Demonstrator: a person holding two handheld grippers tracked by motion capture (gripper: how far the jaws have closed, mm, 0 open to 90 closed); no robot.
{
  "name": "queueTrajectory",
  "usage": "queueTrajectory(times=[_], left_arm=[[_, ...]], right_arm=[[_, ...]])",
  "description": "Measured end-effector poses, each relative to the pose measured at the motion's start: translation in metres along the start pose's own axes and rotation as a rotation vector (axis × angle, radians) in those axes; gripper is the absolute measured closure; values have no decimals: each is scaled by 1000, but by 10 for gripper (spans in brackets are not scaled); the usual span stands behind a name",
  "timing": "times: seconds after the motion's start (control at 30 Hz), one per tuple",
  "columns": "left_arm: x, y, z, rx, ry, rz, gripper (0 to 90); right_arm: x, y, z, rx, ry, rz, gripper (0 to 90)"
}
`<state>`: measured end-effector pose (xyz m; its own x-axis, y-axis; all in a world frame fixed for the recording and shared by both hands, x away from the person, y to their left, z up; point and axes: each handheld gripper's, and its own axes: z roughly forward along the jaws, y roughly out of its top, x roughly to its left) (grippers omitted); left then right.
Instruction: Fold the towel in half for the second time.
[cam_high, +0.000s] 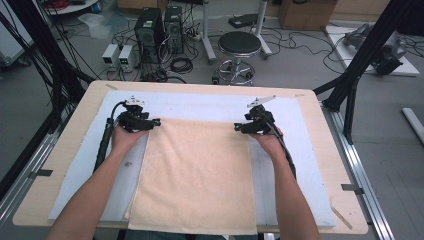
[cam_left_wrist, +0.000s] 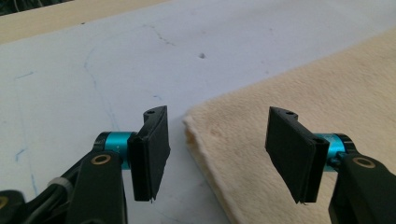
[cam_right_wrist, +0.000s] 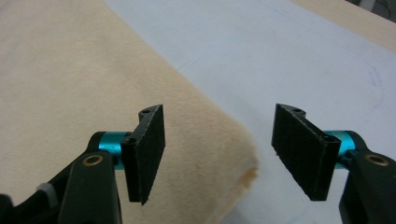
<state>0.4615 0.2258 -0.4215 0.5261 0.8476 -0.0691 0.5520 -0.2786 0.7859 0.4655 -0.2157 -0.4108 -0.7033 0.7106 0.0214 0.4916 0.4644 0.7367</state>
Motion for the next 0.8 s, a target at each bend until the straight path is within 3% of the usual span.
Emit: queueTrajectory(times=[0.07,0.13,0.3,0.37,0.47,0.6,0.67,0.8], left_arm=[[2,2,3,17,14,-3,382],[3,2,6,16,17,-6,380],[4,-7,20,84,-1,-27,394],[5,-7,20,69,-1,-42,401],[5,-7,21,62,-19,-19,492],[1,-6,22,56,-50,-16,683],[0,-5,20,48,-43,-19,777],[1,0,16,-4,-25,-48,833]], right_arm=[[-4,2,-2,-16,-22,-7,360],[-8,0,0,-18,-32,20,359],[-9,-6,14,44,-15,41,355],[-8,-7,20,60,-4,46,364],[-8,-10,27,79,20,69,447],[-5,-7,28,82,66,68,709],[-4,-4,25,83,68,48,804],[-5,1,16,48,30,32,838]])
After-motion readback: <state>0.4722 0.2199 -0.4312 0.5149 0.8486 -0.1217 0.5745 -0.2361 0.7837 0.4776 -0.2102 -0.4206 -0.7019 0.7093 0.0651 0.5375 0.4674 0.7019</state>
